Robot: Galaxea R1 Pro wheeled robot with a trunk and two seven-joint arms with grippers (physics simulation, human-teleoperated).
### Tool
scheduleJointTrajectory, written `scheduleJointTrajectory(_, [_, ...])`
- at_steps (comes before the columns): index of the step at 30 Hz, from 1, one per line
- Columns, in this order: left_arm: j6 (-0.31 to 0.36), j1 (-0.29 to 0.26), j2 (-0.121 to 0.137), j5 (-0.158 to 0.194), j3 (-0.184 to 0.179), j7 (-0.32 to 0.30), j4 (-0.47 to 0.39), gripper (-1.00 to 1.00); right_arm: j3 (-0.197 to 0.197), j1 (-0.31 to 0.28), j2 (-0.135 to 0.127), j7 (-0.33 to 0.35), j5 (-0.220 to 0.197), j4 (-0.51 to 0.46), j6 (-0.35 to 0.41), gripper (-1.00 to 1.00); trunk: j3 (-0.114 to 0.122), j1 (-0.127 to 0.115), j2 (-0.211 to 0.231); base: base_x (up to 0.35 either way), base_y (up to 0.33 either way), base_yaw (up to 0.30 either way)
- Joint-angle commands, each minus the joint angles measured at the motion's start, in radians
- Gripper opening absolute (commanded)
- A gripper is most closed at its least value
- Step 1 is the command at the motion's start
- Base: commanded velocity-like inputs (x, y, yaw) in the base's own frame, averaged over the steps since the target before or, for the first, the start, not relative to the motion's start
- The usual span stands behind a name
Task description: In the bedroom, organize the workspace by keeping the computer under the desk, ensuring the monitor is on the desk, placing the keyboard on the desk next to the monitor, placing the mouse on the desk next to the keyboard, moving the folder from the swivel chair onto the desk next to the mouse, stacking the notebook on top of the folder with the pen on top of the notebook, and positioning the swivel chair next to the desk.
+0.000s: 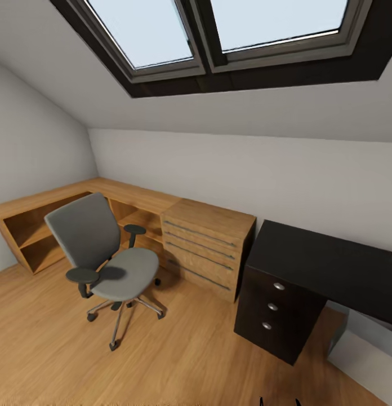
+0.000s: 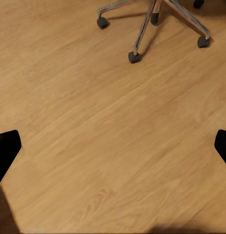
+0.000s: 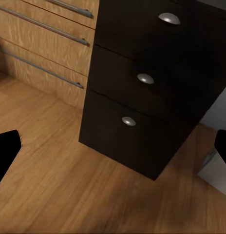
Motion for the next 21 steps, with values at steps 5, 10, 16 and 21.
scheduleJointTrajectory(5, [0.003,0.0,-0.019,0.002,0.007,-0.006,-0.122,1.0,0.009,-0.001,-0.002,-0.003,-0.008,0.003,-0.003,1.0,-0.007,0.0,-0.001,0.0,0.0,0.191])
scheduleJointTrajectory(10, [0.013,0.001,-0.047,0.003,0.007,-0.007,-0.233,1.0,0.008,-0.001,-0.004,-0.004,-0.012,0.004,-0.002,1.0,-0.013,0.0,-0.001,0.0,0.0,0.191])
scheduleJointTrajectory(16, [0.104,0.001,-0.06,0.003,0.007,-0.006,-0.278,1.0,0.007,-0.001,-0.029,-0.005,-0.014,0.005,-0.002,1.0,-0.021,0.0,-0.001,0.0,0.0,0.191])
scheduleJointTrajectory(21, [0.259,0.002,-0.077,0.002,0.006,-0.013,-0.295,1.0,0.005,-0.001,-0.058,-0.004,-0.016,0.005,-0.003,1.0,-0.027,0.0,-0.001,0.0,0.0,0.19])
